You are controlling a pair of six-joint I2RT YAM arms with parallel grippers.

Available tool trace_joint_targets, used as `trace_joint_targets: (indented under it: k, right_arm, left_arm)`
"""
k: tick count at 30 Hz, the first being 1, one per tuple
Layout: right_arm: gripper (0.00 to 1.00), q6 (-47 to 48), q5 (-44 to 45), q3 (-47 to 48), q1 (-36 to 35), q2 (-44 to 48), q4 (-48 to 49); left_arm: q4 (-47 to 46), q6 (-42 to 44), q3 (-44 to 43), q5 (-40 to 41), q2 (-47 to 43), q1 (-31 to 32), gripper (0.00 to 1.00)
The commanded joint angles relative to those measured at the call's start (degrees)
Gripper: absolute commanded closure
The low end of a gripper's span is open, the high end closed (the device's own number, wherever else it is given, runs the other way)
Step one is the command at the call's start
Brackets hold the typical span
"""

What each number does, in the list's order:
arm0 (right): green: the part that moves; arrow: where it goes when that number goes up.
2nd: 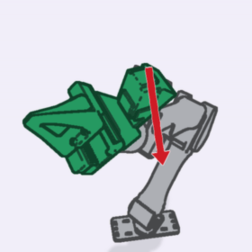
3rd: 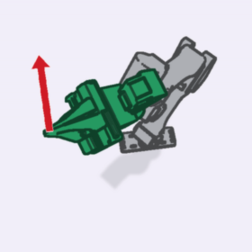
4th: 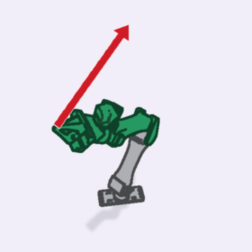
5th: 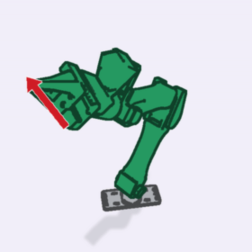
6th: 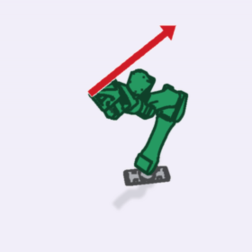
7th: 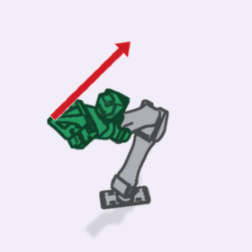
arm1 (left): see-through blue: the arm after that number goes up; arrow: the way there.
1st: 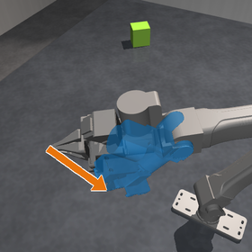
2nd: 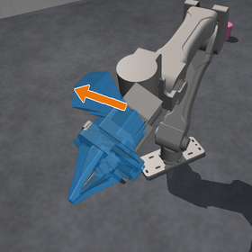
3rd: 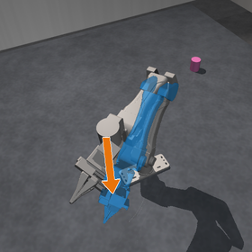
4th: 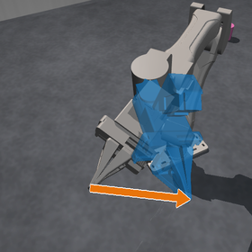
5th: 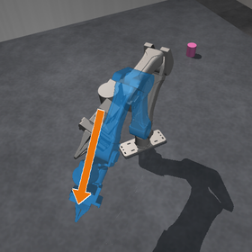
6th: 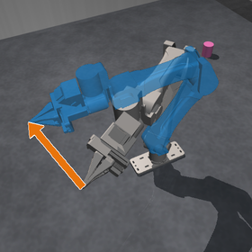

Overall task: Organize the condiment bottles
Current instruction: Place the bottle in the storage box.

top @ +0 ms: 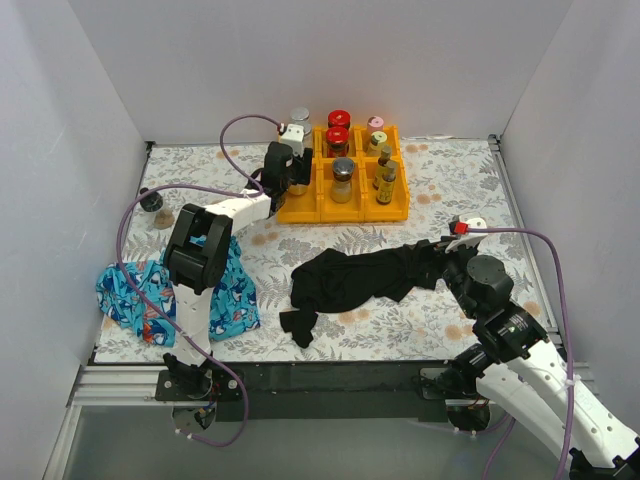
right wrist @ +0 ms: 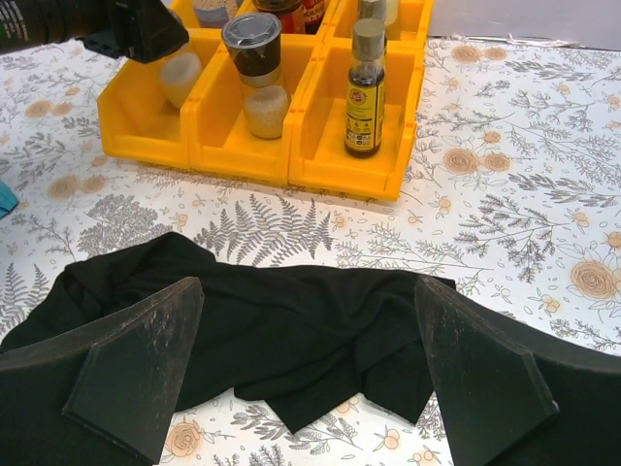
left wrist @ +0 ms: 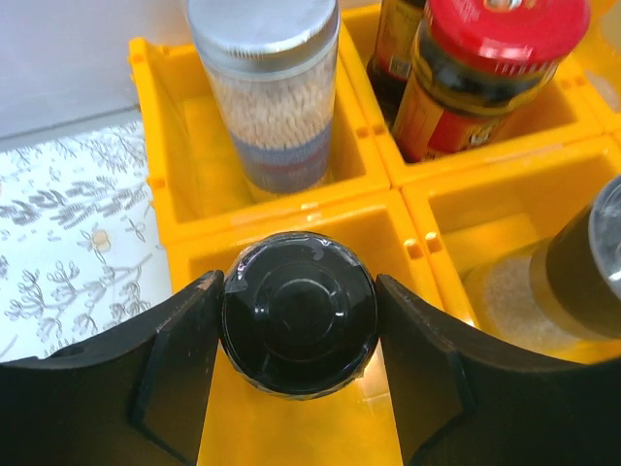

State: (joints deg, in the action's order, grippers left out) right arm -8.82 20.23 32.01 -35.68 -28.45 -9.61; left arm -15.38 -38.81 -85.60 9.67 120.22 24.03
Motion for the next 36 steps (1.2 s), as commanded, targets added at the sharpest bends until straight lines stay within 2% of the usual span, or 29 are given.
trace_joint_targets:
  k: [1, 7, 8, 10, 11, 16, 21, 25, 28, 31, 36]
  right_arm:
    - [0.01, -0.2, -0.4, 0.3, 0.1, 1.3, 3.1]
    - [0.01, -1.1, -0.5, 1.7, 0.1, 2.3, 1.2]
    - [0.01, -1.1, -0.5, 1.9, 0.1, 2.3, 0.9]
    - [0.01, -1.3, -0.5, 2.5, 0.1, 2.6, 0.2]
    - [0.01, -1.4, -0.6, 2.8, 0.1, 2.7, -0.1]
    - [0.01, -2.9, -2.4, 4.9, 0.1, 3.0, -3.6]
    - [0.01, -6.5, -2.6, 6.9, 0.1, 3.0, -8.7]
    - [0.01, -8.5, -2.6, 10.2, 0.1, 1.3, -15.9]
    - [0.01, -8.4, -4.1, 11.0, 0.1, 2.9, -17.5]
    - [0.01, -9.1, -3.3, 10.3, 0.1, 6.5, -17.4]
    - [0.02, -9.5, -2.1, 11.0, 0.1, 8.7, -17.9]
  left_arm:
    - [-4.8, 0.3, 1.5, -0.9, -3.3, 0.1, 0.42]
    - [-4.0, -0.1, 1.6, -0.7, -3.5, 0.1, 0.34]
    - [-3.4, -0.3, 1.4, -0.5, -3.6, 0.1, 0.3]
    - [-2.6, -0.7, 0.7, -0.4, -4.6, 0.1, 0.09]
    - [-1.2, -0.7, 0.3, -0.5, -4.9, 0.1, 0.03]
    - [7.1, -2.3, -5.0, -0.4, -8.5, 0.1, 0.02]
    - [12.1, -6.0, -1.0, 3.1, -18.1, 0.1, 0.02]
    - [16.8, -10.3, 2.5, 14.4, -26.9, 0.1, 0.02]
    - [22.6, -9.6, 4.2, 22.0, -32.1, -1.3, 0.02]
    - [25.3, -10.1, 7.7, 27.0, -37.2, -5.4, 0.02]
    - [23.9, -16.4, 15.3, 28.3, -44.6, -16.5, 0.02]
